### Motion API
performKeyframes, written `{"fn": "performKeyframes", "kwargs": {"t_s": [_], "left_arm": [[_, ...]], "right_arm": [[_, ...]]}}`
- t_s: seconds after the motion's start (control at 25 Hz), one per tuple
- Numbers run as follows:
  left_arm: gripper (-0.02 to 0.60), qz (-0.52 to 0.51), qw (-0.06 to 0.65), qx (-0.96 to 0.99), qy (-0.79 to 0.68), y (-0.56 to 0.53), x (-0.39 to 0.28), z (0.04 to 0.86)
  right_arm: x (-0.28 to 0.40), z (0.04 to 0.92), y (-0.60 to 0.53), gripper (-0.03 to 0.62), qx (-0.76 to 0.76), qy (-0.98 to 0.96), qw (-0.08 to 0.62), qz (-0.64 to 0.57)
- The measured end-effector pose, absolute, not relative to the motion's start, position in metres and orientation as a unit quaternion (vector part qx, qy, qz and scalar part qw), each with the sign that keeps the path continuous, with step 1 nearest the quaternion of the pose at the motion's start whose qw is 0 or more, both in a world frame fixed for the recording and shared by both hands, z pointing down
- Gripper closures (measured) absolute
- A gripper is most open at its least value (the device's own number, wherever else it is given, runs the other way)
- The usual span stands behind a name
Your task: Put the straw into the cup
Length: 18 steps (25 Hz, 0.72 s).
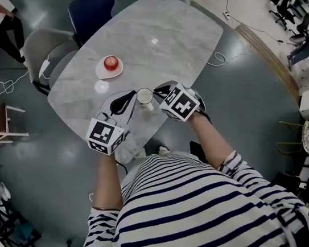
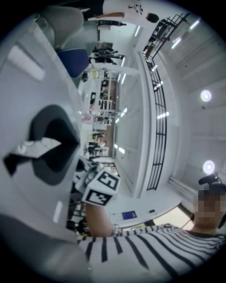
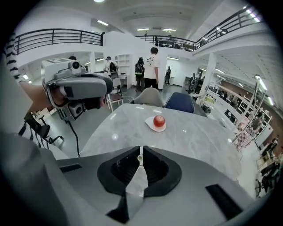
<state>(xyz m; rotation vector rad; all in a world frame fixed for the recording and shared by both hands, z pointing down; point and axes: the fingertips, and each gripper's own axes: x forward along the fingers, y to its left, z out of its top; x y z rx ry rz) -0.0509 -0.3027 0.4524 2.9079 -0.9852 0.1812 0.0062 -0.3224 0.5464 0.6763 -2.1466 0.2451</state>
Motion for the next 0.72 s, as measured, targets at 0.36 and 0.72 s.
{"fn": "performKeyframes", "kwargs": {"t_s": [0.36,0.72], "left_arm": [[0.575,0.063,0.04,0.946,-0.314,-0.306,-0.058,0.459],[0.575,0.07,0.042,0.947,-0.311,-0.312,-0.063,0.464]], "right_arm": [[-0.002,0.576,-0.332,0.569,0.266,-0.847,0.448,0.105],[-0.005,0.604,-0.337,0.569,0.265,-0.84,0.46,0.113]]}}
